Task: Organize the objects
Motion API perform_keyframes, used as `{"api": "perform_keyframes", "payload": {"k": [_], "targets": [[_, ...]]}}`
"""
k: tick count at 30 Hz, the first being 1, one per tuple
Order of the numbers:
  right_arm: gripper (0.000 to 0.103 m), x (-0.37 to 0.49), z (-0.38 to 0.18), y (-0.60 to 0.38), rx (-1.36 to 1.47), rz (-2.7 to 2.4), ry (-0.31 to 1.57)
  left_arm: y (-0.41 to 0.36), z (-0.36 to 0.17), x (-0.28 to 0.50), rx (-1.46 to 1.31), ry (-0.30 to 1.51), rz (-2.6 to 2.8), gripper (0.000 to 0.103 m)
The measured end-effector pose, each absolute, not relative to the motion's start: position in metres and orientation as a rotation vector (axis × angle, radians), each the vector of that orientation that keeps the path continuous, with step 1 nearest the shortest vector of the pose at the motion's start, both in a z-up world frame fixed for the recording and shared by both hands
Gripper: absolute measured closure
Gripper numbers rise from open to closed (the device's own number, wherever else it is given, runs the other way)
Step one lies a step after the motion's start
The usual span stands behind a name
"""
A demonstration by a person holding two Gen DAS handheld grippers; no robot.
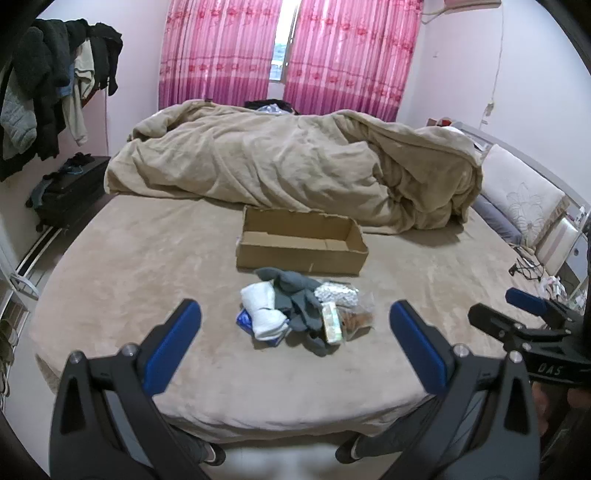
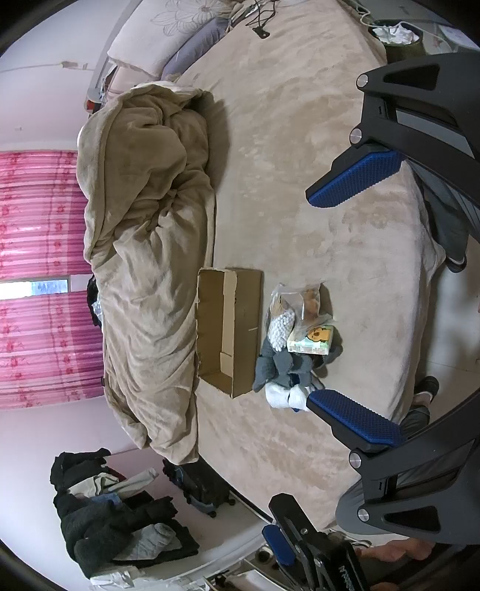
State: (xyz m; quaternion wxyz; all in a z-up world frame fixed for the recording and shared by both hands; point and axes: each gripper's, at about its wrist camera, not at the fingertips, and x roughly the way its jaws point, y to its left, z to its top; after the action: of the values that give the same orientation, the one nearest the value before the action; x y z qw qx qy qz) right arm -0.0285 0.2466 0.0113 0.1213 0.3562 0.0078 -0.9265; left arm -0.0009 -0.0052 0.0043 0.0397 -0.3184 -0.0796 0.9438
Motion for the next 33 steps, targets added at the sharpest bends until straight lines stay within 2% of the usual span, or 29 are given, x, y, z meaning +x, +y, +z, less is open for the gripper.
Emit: {"api": "perform_keyframes", "payload": {"k": [33], "targets": [[0.002,-0.0317,0.0066,0.2486,1.058,-2.707,0.002,-0.0037,0.0038,0.0008,-0.974,-0.249,2.882,0.000]]}}
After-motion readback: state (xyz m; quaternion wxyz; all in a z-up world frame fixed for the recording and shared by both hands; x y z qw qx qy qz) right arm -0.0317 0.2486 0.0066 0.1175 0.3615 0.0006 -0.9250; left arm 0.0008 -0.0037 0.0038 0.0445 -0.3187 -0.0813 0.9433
